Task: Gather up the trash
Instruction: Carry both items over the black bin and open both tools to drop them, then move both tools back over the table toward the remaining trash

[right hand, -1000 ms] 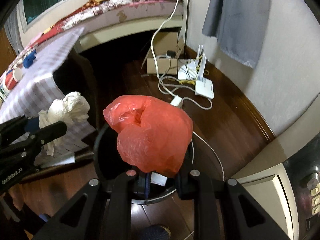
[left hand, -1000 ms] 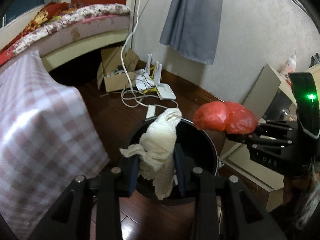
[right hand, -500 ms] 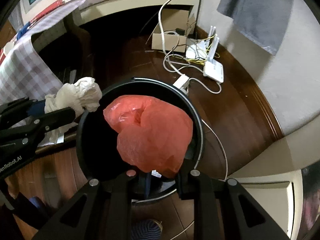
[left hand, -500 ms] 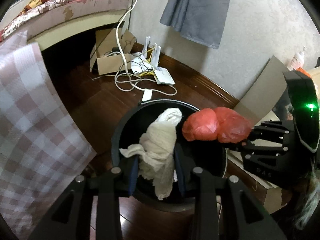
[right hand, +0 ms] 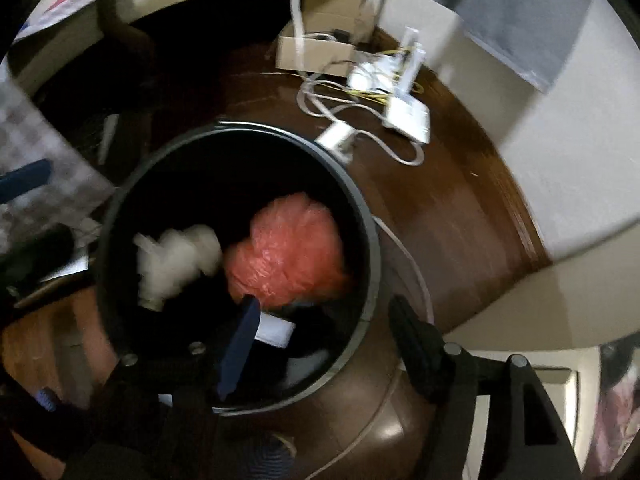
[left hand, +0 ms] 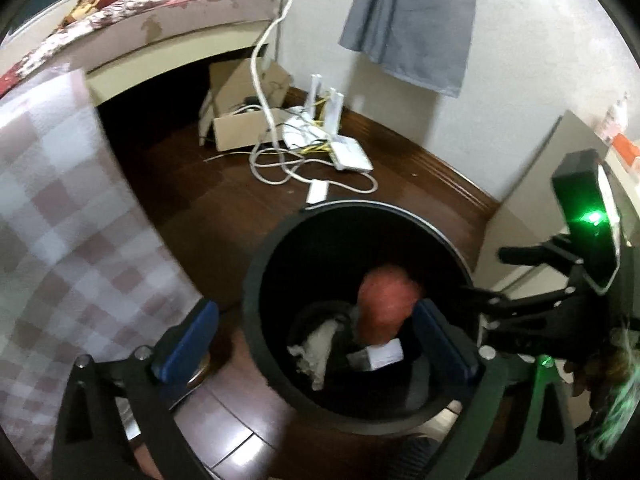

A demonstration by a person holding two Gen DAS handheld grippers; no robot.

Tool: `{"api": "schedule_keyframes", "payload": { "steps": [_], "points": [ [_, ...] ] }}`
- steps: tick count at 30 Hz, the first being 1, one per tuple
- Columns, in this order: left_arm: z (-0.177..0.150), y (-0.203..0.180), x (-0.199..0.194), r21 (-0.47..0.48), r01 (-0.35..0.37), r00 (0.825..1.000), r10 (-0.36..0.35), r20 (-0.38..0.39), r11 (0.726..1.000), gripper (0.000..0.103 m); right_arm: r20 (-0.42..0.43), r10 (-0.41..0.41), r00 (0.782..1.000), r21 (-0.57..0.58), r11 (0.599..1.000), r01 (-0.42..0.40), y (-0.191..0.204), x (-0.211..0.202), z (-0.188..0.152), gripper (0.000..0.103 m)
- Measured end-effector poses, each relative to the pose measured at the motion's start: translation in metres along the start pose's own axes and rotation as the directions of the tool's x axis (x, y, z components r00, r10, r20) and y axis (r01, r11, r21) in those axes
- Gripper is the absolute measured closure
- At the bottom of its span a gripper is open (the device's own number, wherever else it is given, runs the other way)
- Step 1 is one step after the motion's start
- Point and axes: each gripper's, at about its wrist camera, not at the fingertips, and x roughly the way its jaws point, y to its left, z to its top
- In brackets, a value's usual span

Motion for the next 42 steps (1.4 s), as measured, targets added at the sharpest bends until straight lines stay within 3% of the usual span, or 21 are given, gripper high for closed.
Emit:
{"api": "schedule_keyframes", "payload": {
  "steps": [5, 14, 25, 33, 42],
  "points": [
    [-0.002, 0.007, -0.004, -0.013, -0.048, 0.999, 0.048, 0.002, 0.999, 0.004, 0.023, -0.014, 1.000, 0.015, 1.000, 0.013, 0.001, -0.009, 0.005, 0.003],
    [-0.005, 0.010, -0.039, -0.004, -0.080, 0.996, 0.080, 0.048, 0.997, 0.004, 0.055, -0.024, 0.998, 0.024, 0.999, 0.022, 0.011, -0.033, 0.003, 0.003],
    [-0.018, 0.023, -0.092, -0.022, -0.133, 0.987, 0.134, 0.089, 0.991, 0.004, 0.159, -0.012, 0.987, 0.007, 1.000, 0.011, 0.041, -0.095, 0.001, 0.003],
    [-0.024, 0.050, -0.134, -0.074, -0.186, 0.971, 0.195, 0.139, 0.980, 0.003, 0.255, 0.034, 0.966, -0.032, 0.999, -0.027, 0.080, -0.140, 0.007, 0.003],
    [-0.038, 0.092, -0.179, -0.169, -0.274, 0.935, 0.303, 0.185, 0.947, 0.002, 0.337, 0.116, 0.935, -0.114, 0.990, -0.082, 0.132, -0.174, 0.027, 0.003]
  ]
}}
